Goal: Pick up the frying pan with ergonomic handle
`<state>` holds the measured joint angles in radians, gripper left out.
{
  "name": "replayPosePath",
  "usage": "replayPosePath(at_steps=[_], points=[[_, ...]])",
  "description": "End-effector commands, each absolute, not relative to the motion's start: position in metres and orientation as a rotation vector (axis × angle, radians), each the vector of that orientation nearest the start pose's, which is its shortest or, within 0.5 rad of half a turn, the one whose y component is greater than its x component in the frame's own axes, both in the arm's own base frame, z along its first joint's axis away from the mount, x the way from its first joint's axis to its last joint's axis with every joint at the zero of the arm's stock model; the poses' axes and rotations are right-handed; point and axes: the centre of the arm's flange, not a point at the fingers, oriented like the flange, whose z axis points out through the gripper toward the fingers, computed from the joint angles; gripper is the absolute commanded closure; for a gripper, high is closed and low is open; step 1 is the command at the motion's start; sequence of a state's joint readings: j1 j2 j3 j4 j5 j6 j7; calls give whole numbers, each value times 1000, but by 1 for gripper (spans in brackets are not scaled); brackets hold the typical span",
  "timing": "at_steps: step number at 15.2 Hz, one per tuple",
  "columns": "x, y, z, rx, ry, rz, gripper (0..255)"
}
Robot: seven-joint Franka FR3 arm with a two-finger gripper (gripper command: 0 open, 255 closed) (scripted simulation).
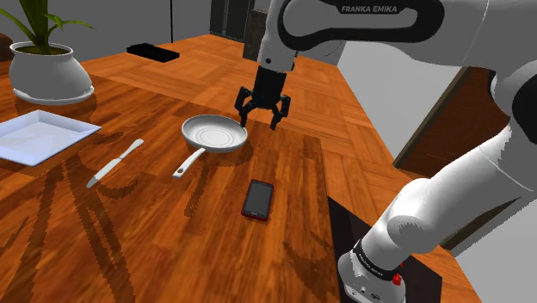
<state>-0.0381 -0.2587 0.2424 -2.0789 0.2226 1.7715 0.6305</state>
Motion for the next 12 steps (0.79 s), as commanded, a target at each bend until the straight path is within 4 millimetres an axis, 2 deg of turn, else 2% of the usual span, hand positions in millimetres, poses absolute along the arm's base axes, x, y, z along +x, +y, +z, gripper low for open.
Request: replayPosePath(at_steps=[1, 6, 12], points=[[483, 135, 517, -2900, 827, 211, 0], [539, 160, 481, -2822, 1057, 309, 0], [607, 178, 433, -2701, 1325, 425, 0]])
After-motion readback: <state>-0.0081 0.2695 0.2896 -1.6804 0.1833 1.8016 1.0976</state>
